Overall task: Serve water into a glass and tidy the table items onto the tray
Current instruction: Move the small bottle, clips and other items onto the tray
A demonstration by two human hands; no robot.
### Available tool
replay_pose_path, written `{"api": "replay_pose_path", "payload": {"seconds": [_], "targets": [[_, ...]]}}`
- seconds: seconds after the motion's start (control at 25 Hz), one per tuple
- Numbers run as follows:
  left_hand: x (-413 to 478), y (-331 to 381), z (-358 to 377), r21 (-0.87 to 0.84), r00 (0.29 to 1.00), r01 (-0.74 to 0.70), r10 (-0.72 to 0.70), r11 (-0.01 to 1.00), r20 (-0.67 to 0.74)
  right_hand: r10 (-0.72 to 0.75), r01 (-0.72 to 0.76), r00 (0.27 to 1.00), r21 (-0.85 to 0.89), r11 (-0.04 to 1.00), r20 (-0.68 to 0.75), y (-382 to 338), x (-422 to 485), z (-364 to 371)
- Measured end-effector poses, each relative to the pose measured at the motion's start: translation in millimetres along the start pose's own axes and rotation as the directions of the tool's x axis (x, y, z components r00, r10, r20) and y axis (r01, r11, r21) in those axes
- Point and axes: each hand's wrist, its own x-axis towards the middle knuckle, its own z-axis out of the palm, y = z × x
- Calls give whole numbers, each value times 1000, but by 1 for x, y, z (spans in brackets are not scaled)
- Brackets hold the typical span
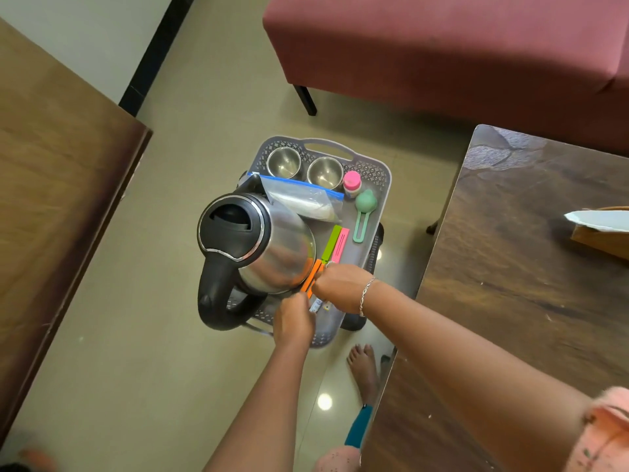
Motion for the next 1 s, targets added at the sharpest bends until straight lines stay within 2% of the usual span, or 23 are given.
{"api": "replay_pose_path", "payload": {"seconds": [0.12,0.28,0.32,0.48,0.56,0.6,0.68,0.72,0.8,0.84,0.92,1.0], "targets": [[3,-2,-1,-124,997,72,-70,990,21,91,-109,986,124,986,141,-11,10,12],[3,0,-4,-256,995,103,-101,961,21,113,-151,982,261,954,154,-20,15,13],[3,0,-4,-272,994,107,-106,956,18,131,-171,979,274,947,158,-21,15,12],[3,-2,-4,-250,997,82,-82,965,11,60,-82,990,178,981,126,-18,6,8],[0,-1,-5,-153,999,45,-45,987,4,102,-103,995,165,981,14,-12,2,9],[-3,0,-6,-69,999,31,-33,997,-23,112,-91,985,160,983,-128,-8,-2,11],[-16,5,-6,126,977,-66,90,990,-191,112,-73,911,111,991,-398,4,-12,23],[-25,8,-4,189,934,-149,201,970,-296,116,-78,872,100,992,-476,12,-22,29],[-45,18,8,313,769,-323,441,893,-463,130,-92,794,95,991,-594,25,-48,38],[-53,25,15,353,695,-379,515,855,-502,146,-117,761,87,989,-633,30,-62,43],[-73,46,29,349,640,-457,575,818,-510,191,-189,701,79,979,-688,35,-97,53],[-99,74,45,346,644,-527,631,776,-432,276,-281,651,113,953,-707,43,-136,74]]}}
